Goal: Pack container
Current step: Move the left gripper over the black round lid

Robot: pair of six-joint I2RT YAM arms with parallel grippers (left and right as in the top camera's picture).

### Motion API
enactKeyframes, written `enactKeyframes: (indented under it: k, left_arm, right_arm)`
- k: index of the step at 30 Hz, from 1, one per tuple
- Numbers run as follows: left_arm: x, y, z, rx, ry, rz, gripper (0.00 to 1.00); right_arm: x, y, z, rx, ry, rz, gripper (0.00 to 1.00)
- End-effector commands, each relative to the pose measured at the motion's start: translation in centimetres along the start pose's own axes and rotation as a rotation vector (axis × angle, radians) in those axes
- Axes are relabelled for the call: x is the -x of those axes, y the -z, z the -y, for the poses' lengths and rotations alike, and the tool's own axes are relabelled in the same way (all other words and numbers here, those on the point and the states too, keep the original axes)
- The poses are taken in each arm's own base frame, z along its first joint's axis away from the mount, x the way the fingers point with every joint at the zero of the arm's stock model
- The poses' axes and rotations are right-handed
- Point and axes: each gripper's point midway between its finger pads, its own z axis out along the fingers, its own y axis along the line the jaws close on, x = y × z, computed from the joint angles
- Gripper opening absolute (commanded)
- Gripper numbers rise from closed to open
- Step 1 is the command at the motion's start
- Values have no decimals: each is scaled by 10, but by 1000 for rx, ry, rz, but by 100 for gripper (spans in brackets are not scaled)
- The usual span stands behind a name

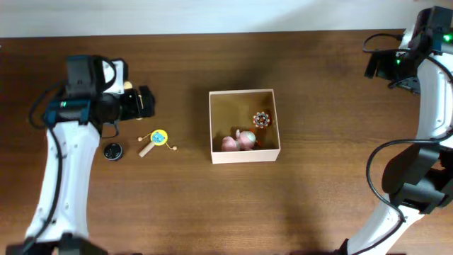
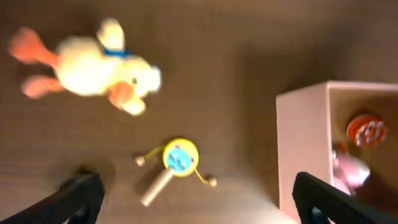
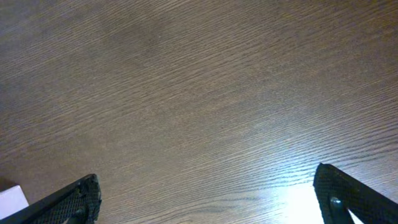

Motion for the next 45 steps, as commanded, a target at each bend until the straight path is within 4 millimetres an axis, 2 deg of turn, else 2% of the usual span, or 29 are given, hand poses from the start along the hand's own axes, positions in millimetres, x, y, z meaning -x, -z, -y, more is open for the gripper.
enactKeyframes:
  k: [1,8,14,19,20,24,32,36,45]
  left_arm:
    - [-8,-2,4,-36,-3,-54,99]
    - [-42,2,1,-25,-53,-192,99]
    - [-54,5,-7,15,-88,-245,99]
    - [-68,12,-38,190,-100,-314,97]
    - [-71,14,-46,236,-101,-333,100]
    - [-82,21,-80,345,-58,-388,99]
    - [-91,19,-112,371,42,-402,99]
    - [-99,9,-122,380,56,-437,99]
    - [-123,-45,-135,368,82,-583,100]
  right_arm:
    - [-2,-5,-3,6,-1,-12,99]
    - [-2,-5,-3,6,-1,-11,99]
    - [-2,-5,-3,6,-1,-11,99]
    - [-2,-5,-3,6,-1,-11,99]
    - [-2,-5,-3,6,-1,-11,99]
    - [-2,-5,-3,6,-1,-11,99]
    - [-2,-5,-3,6,-1,-11,99]
    - [-2,-5,-3,6,-1,-11,99]
    - [-2,-5,-3,6,-1,-11,99]
